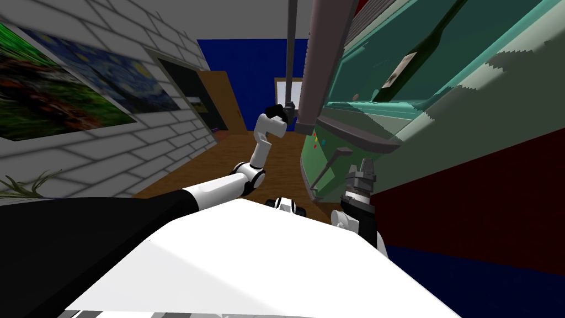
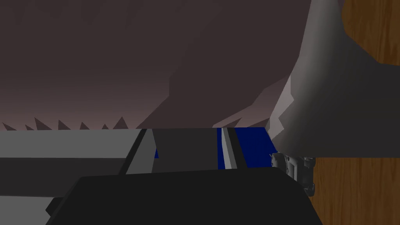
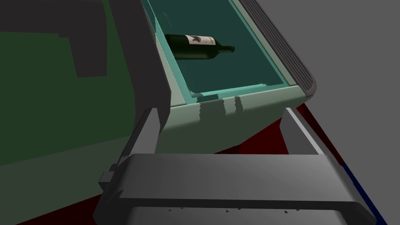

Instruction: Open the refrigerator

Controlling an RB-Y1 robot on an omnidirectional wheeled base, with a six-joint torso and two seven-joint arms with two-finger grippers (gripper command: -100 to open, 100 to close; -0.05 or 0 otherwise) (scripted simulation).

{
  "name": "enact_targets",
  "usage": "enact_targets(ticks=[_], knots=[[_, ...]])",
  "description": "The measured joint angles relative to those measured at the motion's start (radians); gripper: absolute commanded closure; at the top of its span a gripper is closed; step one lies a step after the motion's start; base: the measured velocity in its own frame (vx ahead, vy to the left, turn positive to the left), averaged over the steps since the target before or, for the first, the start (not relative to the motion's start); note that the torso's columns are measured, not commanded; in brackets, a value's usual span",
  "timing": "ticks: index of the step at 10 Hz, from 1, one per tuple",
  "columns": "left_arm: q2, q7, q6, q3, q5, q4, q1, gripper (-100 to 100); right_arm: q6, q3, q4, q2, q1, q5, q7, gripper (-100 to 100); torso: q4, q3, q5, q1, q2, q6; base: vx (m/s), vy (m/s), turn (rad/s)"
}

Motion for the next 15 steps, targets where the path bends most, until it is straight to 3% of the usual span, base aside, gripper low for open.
enact_targets(ticks=[4,8,15], knots=[[0.058,0.103,0.007,-0.072,-0.019,-0.027,0.012,100,0.000,0.000,0.000,0.000,0.000,0.000,0.000,0,-0.001,0.001,0.000,0.000,0.001,-0.001,-0.005,0.017,-0.011],[0.054,0.102,0.018,-0.090,0.009,-0.031,0.011,100,0.000,-0.001,0.000,-0.001,0.000,0.000,0.000,0,0.005,-0.008,-0.003,-0.003,-0.009,0.005,0.118,0.241,-0.054],[0.057,0.086,0.027,-0.129,0.100,-0.050,0.003,100,0.000,-0.001,0.000,-0.001,0.000,0.000,0.000,0,0.006,-0.010,-0.007,-0.014,-0.012,0.010,0.161,0.330,-0.069]])
